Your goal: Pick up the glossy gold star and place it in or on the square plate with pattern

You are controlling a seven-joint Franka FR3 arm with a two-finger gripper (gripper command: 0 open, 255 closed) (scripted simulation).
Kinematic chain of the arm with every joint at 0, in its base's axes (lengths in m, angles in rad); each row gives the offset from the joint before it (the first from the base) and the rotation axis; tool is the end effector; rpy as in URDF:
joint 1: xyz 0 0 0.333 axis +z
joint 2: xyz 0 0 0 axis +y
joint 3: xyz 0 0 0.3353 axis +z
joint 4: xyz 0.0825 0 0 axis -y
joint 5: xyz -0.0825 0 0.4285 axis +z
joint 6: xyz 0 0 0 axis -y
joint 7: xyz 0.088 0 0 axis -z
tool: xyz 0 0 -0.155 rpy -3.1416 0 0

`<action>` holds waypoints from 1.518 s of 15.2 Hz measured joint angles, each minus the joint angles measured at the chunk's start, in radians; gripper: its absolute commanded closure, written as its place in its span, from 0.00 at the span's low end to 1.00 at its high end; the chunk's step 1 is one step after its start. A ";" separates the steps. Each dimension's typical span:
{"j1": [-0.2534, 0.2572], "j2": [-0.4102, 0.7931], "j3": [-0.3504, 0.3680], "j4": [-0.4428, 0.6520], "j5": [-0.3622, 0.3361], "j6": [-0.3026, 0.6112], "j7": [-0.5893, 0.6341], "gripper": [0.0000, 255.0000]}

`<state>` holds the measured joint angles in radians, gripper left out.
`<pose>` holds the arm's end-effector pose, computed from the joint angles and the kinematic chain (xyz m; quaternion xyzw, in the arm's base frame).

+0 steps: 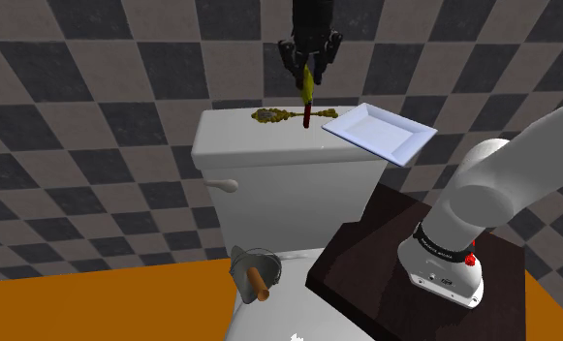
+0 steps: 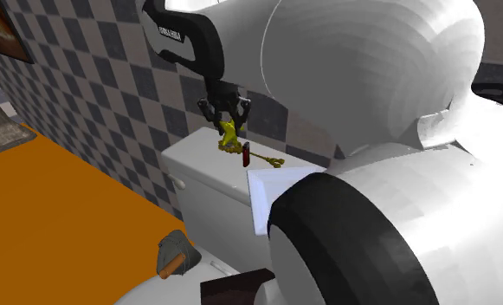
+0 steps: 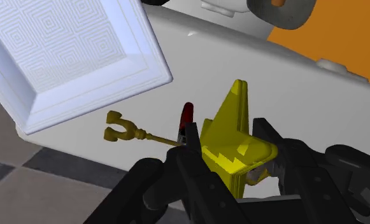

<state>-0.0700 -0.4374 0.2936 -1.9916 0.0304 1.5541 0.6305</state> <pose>0.4361 0.1252 0.5963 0.9755 -0.2150 0.0110 0.0457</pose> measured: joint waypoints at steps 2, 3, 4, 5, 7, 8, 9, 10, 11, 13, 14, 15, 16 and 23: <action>-0.001 -0.067 -0.032 -0.059 0.002 -0.006 -0.037 1.00; -0.001 -0.107 -0.048 -0.088 0.003 -0.017 -0.056 1.00; 0.000 -0.146 -0.063 -0.119 0.003 -0.025 -0.072 1.00; 0.002 -0.186 -0.078 -0.154 0.001 -0.029 -0.088 1.00; 0.001 -0.256 -0.111 -0.200 -0.007 -0.052 -0.122 1.00; 0.002 -0.293 -0.126 -0.224 -0.012 -0.066 -0.138 1.00; 0.001 -0.319 -0.140 -0.231 -0.018 -0.083 -0.152 1.00; 0.001 -0.354 -0.157 -0.259 -0.027 -0.090 -0.169 1.00; 0.001 -0.387 -0.169 -0.275 -0.033 -0.108 -0.181 1.00; -0.002 -0.449 -0.202 -0.310 -0.053 -0.133 -0.213 1.00; -0.004 -0.497 -0.224 -0.338 -0.068 -0.153 -0.235 1.00; -0.004 -0.518 -0.234 -0.356 -0.075 -0.155 -0.243 1.00; -0.005 -0.534 -0.240 -0.370 -0.079 -0.158 -0.249 1.00; -0.003 -0.589 -0.248 -0.493 -0.084 -0.090 -0.252 1.00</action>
<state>-0.0728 -1.0267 0.0460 -2.4843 -0.0534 1.4641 0.3789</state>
